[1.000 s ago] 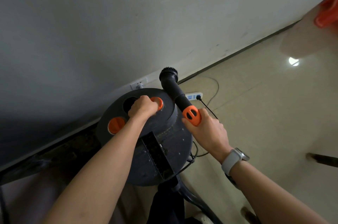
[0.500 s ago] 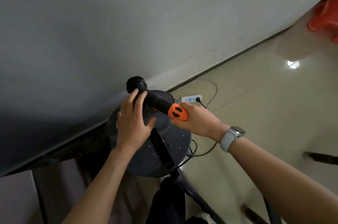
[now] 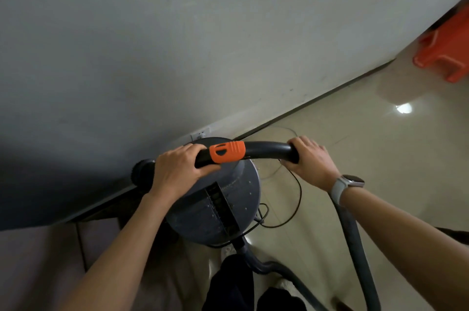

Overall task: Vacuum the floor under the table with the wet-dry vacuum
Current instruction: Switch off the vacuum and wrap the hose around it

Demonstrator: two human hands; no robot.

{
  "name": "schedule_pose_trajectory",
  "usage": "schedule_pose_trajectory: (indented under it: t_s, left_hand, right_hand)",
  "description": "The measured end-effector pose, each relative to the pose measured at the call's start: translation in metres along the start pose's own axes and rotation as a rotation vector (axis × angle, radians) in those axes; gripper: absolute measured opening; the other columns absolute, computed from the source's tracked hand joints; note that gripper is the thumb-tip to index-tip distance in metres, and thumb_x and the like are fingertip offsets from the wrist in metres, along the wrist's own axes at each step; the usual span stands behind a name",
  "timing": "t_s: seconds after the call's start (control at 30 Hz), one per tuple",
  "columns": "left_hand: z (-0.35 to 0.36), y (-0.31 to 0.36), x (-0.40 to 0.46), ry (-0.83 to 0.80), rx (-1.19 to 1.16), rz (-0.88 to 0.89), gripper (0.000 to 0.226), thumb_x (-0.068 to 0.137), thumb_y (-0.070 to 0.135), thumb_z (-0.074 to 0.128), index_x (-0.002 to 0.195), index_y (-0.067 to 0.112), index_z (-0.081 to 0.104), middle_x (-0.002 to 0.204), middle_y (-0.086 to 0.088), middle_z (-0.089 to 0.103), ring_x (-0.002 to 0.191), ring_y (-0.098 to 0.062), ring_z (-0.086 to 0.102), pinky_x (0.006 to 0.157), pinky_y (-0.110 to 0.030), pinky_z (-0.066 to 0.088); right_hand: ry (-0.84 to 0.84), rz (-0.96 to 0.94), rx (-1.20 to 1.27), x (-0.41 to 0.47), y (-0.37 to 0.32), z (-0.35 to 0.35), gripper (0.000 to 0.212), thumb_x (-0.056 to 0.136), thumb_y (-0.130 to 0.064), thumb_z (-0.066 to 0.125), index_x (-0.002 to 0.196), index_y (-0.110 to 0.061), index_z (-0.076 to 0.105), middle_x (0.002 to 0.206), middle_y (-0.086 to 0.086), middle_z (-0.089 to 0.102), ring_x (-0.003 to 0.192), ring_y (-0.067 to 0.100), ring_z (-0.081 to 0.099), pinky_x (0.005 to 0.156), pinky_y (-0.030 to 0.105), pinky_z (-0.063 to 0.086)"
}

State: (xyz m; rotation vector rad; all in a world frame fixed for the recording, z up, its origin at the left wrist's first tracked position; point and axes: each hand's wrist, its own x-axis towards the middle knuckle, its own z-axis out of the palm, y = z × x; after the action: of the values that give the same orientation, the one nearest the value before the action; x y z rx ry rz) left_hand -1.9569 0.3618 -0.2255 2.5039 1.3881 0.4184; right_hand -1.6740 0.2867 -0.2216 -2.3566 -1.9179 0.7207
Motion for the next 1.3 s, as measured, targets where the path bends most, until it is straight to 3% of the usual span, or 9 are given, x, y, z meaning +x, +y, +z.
schedule_pose_trajectory:
  t_s: [0.17, 0.27, 0.33, 0.53, 0.7, 0.9, 1.07, 1.23, 1.3]
  left_hand:
    - [-0.013, 0.018, 0.006, -0.332, -0.170, -0.297, 0.045, 0.077, 0.055, 0.065, 0.108, 0.025, 0.056, 0.097, 0.007, 0.061, 0.093, -0.021, 0.060, 0.070, -0.029, 0.041]
    - [-0.022, 0.027, 0.017, -0.476, -0.524, -0.336, 0.059, 0.067, 0.060, 0.072, 0.114, 0.031, 0.051, 0.104, 0.007, 0.061, 0.095, -0.016, 0.059, 0.084, -0.035, 0.049]
    - [-0.029, 0.047, 0.027, -0.475, -0.604, -0.315, 0.065, 0.065, 0.062, 0.070, 0.118, 0.031, 0.050, 0.106, 0.007, 0.062, 0.096, -0.012, 0.060, 0.086, -0.034, 0.050]
    - [-0.049, 0.086, 0.035, -0.312, -0.590, -0.347, 0.027, 0.081, 0.034, 0.069, 0.102, 0.019, 0.060, 0.075, 0.010, 0.061, 0.058, -0.001, 0.056, 0.057, -0.019, 0.044]
    - [-0.056, 0.109, 0.004, -0.218, -0.649, -0.467, 0.024, 0.082, 0.033, 0.070, 0.103, 0.024, 0.062, 0.073, 0.008, 0.061, 0.056, 0.004, 0.058, 0.051, -0.010, 0.040]
    - [-0.051, 0.132, -0.042, -0.044, -0.658, -0.719, 0.030, 0.077, 0.028, 0.076, 0.103, 0.022, 0.062, 0.073, 0.004, 0.061, 0.056, -0.005, 0.059, 0.056, -0.020, 0.046]
    - [-0.056, 0.153, -0.071, -0.012, -0.728, -0.824, 0.021, 0.083, 0.022, 0.070, 0.094, 0.019, 0.053, 0.064, 0.001, 0.061, 0.047, -0.010, 0.059, 0.051, -0.020, 0.047]
    - [-0.081, 0.166, -0.076, 0.284, -1.026, -0.930, 0.025, 0.087, 0.020, 0.065, 0.108, 0.019, 0.051, 0.071, -0.014, 0.061, 0.045, -0.018, 0.055, 0.045, -0.025, 0.048]
    - [-0.085, 0.166, -0.084, 0.438, -1.086, -0.952, 0.022, 0.086, 0.019, 0.064, 0.105, 0.016, 0.053, 0.068, -0.012, 0.061, 0.045, -0.020, 0.053, 0.045, -0.026, 0.046]
  right_hand:
    - [0.092, -0.138, -0.191, 0.019, -0.007, -0.026, 0.045, 0.093, -0.038, 0.052, 0.132, -0.019, 0.043, 0.130, 0.008, 0.045, 0.116, 0.027, 0.043, 0.099, 0.043, 0.037]
    - [0.076, -0.318, -0.282, 0.033, -0.020, -0.056, 0.045, 0.094, -0.040, 0.049, 0.134, -0.020, 0.041, 0.132, 0.007, 0.044, 0.119, 0.027, 0.043, 0.102, 0.043, 0.036]
    - [0.081, -0.437, -0.328, 0.038, -0.034, -0.070, 0.043, 0.094, -0.039, 0.050, 0.132, -0.021, 0.043, 0.130, 0.007, 0.046, 0.118, 0.027, 0.044, 0.102, 0.044, 0.036]
    - [0.157, -0.654, -0.260, 0.042, -0.048, -0.087, 0.045, 0.087, -0.038, 0.062, 0.126, -0.018, 0.053, 0.126, 0.005, 0.052, 0.116, 0.025, 0.047, 0.101, 0.042, 0.036]
    - [0.060, -0.646, -0.056, 0.043, -0.023, -0.089, 0.067, 0.080, -0.034, 0.072, 0.137, -0.019, 0.040, 0.131, 0.005, 0.051, 0.119, 0.023, 0.047, 0.104, 0.038, 0.033]
    - [-0.128, -0.450, 0.064, 0.070, 0.019, -0.075, 0.051, 0.085, -0.021, 0.068, 0.128, -0.006, 0.043, 0.122, 0.016, 0.053, 0.110, 0.032, 0.052, 0.089, 0.036, 0.041]
    - [-0.039, -0.729, -0.142, 0.066, -0.023, -0.070, 0.048, 0.092, -0.027, 0.058, 0.132, -0.009, 0.040, 0.125, 0.014, 0.050, 0.112, 0.032, 0.050, 0.095, 0.043, 0.040]
    - [0.152, -1.207, -0.262, 0.036, -0.115, -0.086, 0.042, 0.089, -0.017, 0.057, 0.129, -0.011, 0.046, 0.121, 0.013, 0.052, 0.109, 0.033, 0.051, 0.093, 0.044, 0.039]
    - [0.161, -1.291, -0.211, 0.027, -0.139, -0.087, 0.042, 0.088, -0.019, 0.060, 0.127, -0.011, 0.049, 0.121, 0.013, 0.055, 0.110, 0.032, 0.052, 0.095, 0.044, 0.038]
